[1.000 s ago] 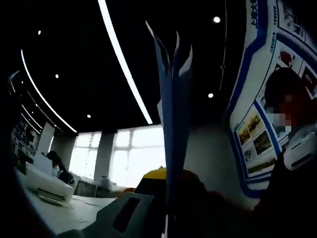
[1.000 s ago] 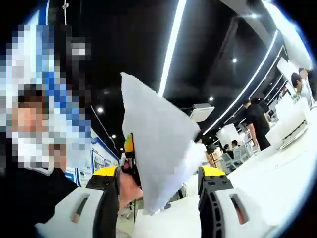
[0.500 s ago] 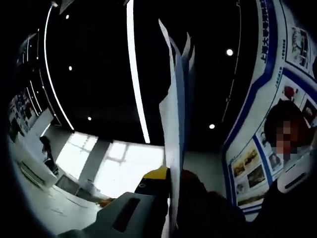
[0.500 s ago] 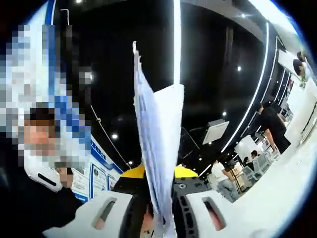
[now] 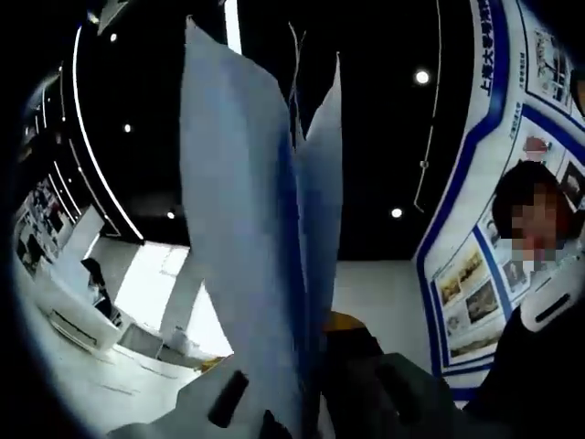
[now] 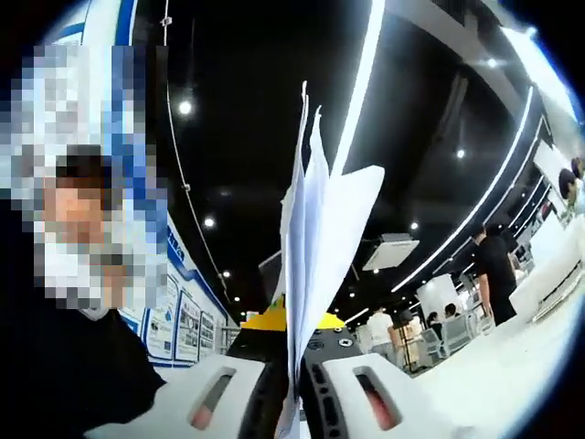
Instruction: Organize the stack of printing papers by aligning and flattening the scattered papers on the table
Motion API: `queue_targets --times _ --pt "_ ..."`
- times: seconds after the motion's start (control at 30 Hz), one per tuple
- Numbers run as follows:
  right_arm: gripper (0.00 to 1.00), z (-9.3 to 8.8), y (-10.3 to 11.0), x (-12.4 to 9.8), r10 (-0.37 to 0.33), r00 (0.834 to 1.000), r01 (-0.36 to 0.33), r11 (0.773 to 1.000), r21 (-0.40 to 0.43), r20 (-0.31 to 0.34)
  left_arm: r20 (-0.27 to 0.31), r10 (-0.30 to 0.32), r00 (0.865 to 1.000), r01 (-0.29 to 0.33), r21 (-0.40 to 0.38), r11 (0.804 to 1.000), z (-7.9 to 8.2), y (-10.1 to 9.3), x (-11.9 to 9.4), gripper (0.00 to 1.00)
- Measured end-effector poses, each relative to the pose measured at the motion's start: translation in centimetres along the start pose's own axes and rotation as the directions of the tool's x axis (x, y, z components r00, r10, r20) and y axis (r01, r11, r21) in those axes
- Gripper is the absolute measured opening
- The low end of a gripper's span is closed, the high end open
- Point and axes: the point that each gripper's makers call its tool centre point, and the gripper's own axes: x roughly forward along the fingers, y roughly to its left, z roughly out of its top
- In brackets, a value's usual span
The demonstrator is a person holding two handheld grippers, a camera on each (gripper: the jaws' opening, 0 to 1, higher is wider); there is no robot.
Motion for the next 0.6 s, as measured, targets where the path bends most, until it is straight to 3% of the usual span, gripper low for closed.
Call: queue_targets --times 0.1,0.27,0.47,0.53,0.6 --pt "0.00 0.5 0.0 -0.8 -0.009 0.999 0.008 1.000 -0.028 -0.036 -0.034 -0.013 0.999 0.013 0.001 1.000 -0.5 -0.3 -0.3 0.06" --pt "0.00 1.7 -1.1 -2.5 -0.052 0.998 0.050 0.998 -0.034 -0.035 -0.025 0.010 1.000 -0.010 0.007 1.000 0.4 0.2 -1.4 0.09" --pt "0.00 2.9 -1.2 -3.7 -0.061 0.989 0.053 0.996 -0.069 -0.133 -0.102 0.032 0.994 -0.031 0.014 0.999 0.7 0.6 -3.5 0.16" --pt "0.00 3.3 -1.2 -4.1 -0.065 0.985 0.050 0.995 -0.091 -0.159 -0.175 0.070 0.982 -0.065 0.034 0.997 0.1 1.4 -4.7 0.16" --pt "0.00 2.7 -0.3 -4.0 -0.061 0.980 0.042 0.994 -0.100 -0.192 -0.297 0.122 0.947 -0.090 0.121 0.989 -1.4 2.0 -5.8 0.17"
